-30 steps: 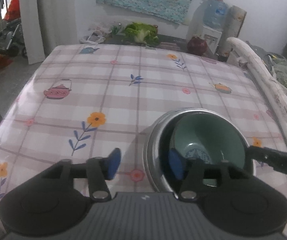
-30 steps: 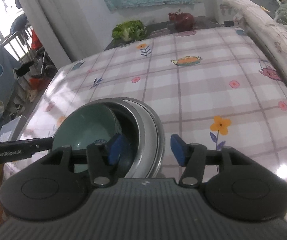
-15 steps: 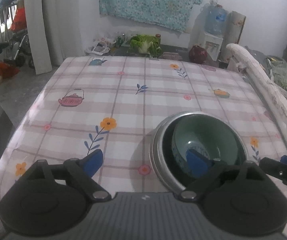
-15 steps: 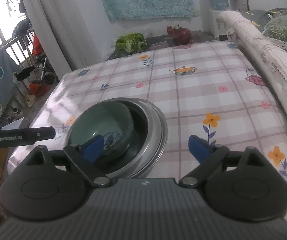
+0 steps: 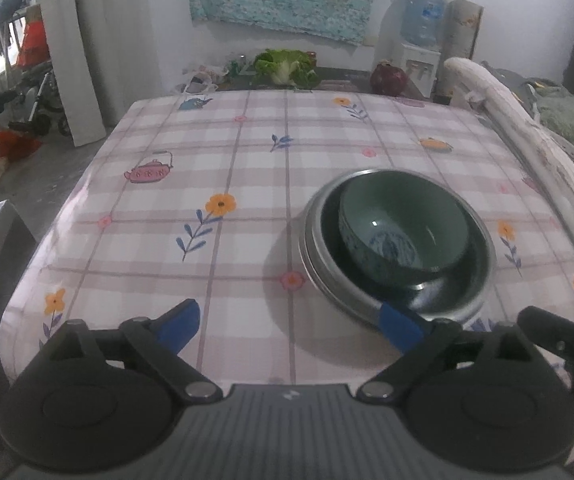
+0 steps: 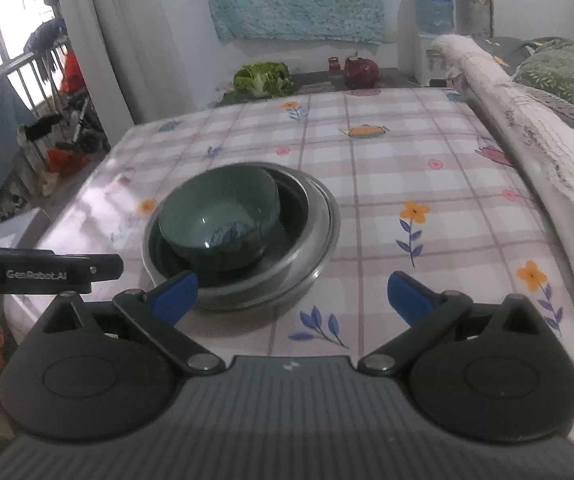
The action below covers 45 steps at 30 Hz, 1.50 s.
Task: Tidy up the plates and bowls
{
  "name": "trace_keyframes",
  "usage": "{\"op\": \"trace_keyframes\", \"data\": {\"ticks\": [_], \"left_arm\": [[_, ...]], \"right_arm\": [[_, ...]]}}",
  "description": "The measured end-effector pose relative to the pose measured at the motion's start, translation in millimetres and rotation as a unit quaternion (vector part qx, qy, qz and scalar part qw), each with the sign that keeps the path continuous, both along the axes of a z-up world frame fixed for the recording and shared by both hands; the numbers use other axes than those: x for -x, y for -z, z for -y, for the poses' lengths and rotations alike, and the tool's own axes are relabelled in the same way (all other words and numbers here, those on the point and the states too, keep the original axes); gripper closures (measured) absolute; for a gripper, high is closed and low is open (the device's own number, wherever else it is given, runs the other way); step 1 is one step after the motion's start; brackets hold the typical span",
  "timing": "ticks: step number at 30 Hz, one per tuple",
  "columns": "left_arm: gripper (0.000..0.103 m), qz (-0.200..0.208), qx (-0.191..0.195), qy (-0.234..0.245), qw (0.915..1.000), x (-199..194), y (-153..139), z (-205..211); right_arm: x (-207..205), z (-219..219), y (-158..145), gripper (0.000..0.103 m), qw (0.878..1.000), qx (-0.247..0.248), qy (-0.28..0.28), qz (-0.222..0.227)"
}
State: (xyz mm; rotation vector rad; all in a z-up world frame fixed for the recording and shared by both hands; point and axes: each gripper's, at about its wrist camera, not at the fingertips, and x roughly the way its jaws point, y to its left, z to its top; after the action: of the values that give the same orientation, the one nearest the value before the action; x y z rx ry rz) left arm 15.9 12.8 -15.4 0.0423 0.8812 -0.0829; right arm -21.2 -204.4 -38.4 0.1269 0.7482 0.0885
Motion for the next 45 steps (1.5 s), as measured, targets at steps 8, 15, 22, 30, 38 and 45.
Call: {"op": "trace_keyframes", "data": {"ticks": [8, 15, 22, 30, 38, 45], "left_arm": [[0.000, 0.027, -0.014, 0.004, 0.9995, 25.9, 2.5, -0.1], [0.000, 0.023, -0.037, -0.028, 0.9987, 31.8, 3.8, -3.8], [0.000, 0.006, -0.045, -0.036, 0.9983, 31.3, 6.0, -3.7], [0.000, -0.013, -0.041, -0.042, 0.9982, 27.6, 9.8, -7.2], [0.000, -0.030, -0.045, -0.037, 0.9979, 25.3, 15.4, -6.9], [0.000, -0.041, -0.048, -0.035, 0.9974, 22.9, 21.7, -6.9]], "right_arm": [[24.3, -13.5, 6.2, 0.001, 1.000, 0.030, -0.003, -0.005], [29.6, -15.7, 1.9, 0.001, 0.999, 0.037, 0.005, -0.004], [26.6, -18.9, 0.0, 0.001, 0.999, 0.045, 0.007, -0.013], [21.6, -16.2, 0.3, 0.001, 0.998, 0.047, 0.020, -0.021], [16.5, -17.2, 4.8, 0.001, 0.998, 0.045, 0.021, -0.035], [12.6, -17.5, 12.3, 0.001, 0.998, 0.044, 0.021, -0.047]]}}
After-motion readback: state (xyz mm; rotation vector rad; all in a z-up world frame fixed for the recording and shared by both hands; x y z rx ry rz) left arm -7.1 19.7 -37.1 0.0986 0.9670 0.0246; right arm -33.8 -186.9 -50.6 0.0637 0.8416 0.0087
